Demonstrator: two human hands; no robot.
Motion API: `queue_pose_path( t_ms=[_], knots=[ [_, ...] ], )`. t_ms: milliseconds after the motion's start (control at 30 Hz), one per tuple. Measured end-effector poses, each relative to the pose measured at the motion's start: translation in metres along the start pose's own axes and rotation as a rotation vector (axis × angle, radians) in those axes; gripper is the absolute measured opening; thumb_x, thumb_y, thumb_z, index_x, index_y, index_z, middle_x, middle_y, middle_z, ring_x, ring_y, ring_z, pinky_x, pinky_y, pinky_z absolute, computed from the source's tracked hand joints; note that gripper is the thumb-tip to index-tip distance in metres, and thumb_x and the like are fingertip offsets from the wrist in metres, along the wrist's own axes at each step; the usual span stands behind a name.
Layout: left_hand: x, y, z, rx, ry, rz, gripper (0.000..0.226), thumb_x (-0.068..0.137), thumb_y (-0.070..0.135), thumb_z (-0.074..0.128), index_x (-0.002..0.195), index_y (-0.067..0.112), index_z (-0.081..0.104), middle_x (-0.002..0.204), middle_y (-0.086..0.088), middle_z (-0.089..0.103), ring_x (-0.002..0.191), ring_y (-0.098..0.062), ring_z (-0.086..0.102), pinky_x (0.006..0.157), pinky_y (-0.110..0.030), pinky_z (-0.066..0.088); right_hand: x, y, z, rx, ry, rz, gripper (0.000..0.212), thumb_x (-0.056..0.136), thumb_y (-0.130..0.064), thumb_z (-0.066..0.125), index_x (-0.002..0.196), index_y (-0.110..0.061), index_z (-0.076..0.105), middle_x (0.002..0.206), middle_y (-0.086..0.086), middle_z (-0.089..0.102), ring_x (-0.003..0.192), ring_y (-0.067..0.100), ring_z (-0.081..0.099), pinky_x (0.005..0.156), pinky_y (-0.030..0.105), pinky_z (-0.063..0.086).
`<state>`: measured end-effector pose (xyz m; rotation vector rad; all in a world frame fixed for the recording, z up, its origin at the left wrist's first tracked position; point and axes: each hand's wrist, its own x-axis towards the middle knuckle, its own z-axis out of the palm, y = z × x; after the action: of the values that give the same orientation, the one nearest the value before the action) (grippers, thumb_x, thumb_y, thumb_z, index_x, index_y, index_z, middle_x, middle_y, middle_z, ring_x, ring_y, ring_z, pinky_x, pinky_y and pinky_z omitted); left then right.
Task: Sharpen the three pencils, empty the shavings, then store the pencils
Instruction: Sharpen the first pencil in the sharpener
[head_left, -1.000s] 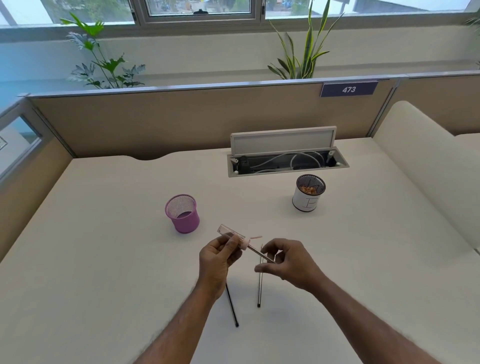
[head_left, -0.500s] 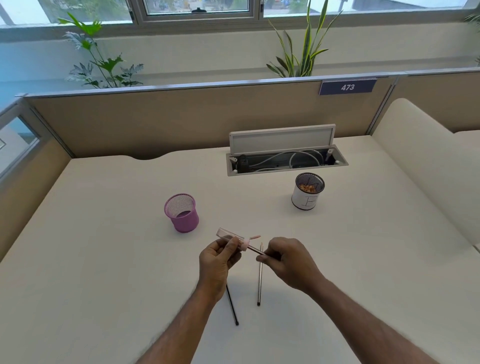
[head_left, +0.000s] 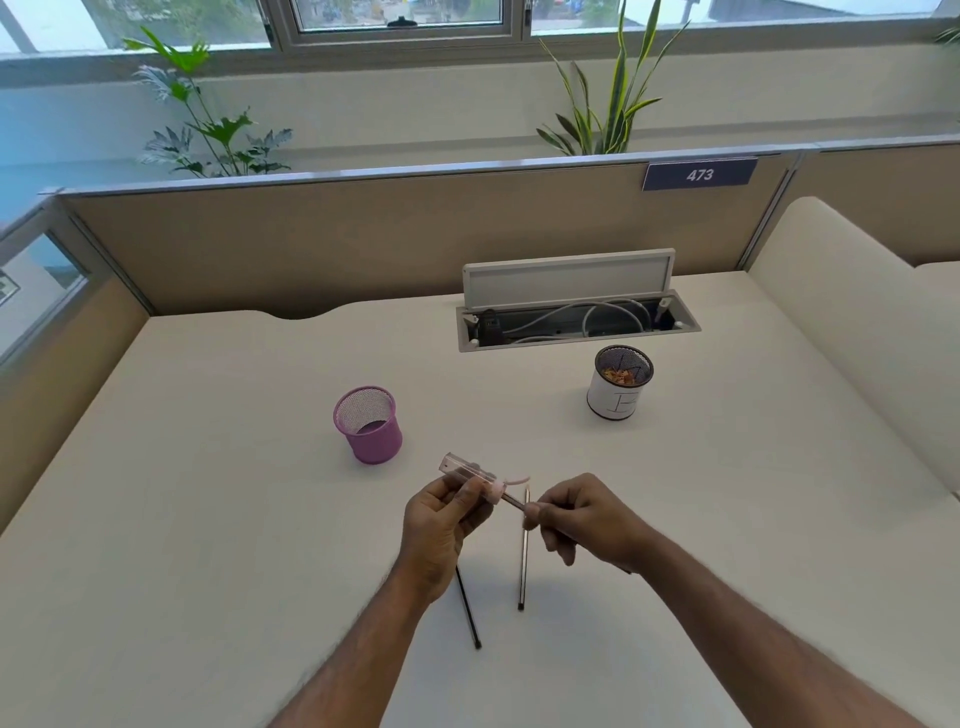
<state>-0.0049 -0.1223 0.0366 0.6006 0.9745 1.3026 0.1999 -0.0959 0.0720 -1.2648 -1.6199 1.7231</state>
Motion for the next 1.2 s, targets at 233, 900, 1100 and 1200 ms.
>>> queue_pose_path(
  t_ms=[233,900,1100,1200],
  knots=[
    [-0.001,0.002,0.006,0.010,0.085,0.025,0.030,0.065,0.034,0.082,0.085,0.012,0.077,0.093,-0.014,0.076,0.086,-0.018,0.073,0.071,-0.025,0.057,0.002,0.007,0.008,-0.358,0.244,-0.197,0.020,0.074,-0.026,0.083,0.088,-0.026,0.068,0.060,-0.012,0.058,0.049,0.003,0.043,0.053,0.017,0.038],
    [-0.002,-0.001,0.008,0.000,0.070,0.008,0.016,0.074,0.026,0.076,0.083,0.013,0.078,0.094,-0.013,0.076,0.090,-0.018,0.072,0.074,-0.024,0.057,-0.001,0.005,0.009,-0.503,0.392,-0.286,0.011,0.079,-0.025,0.078,0.071,-0.021,0.072,0.058,-0.003,0.064,0.053,0.016,0.056,0.054,0.037,0.048],
    [-0.001,-0.001,0.006,-0.016,0.049,0.005,0.013,0.079,0.021,0.071,0.086,0.013,0.079,0.095,-0.012,0.076,0.087,-0.017,0.072,0.073,-0.024,0.057,-0.001,-0.001,0.006,-0.281,0.200,-0.115,0.020,0.090,-0.019,0.067,0.072,-0.014,0.071,0.054,-0.002,0.065,0.040,0.011,0.048,0.045,0.022,0.040],
    [-0.001,-0.001,0.006,-0.010,0.039,0.014,0.012,0.079,0.022,0.072,0.085,0.014,0.078,0.092,-0.010,0.076,0.086,-0.017,0.072,0.072,-0.024,0.056,-0.001,-0.001,0.005,-0.235,0.156,-0.101,0.016,0.089,-0.020,0.069,0.075,-0.013,0.072,0.056,-0.003,0.065,0.042,0.007,0.044,0.046,0.022,0.038]
  ],
)
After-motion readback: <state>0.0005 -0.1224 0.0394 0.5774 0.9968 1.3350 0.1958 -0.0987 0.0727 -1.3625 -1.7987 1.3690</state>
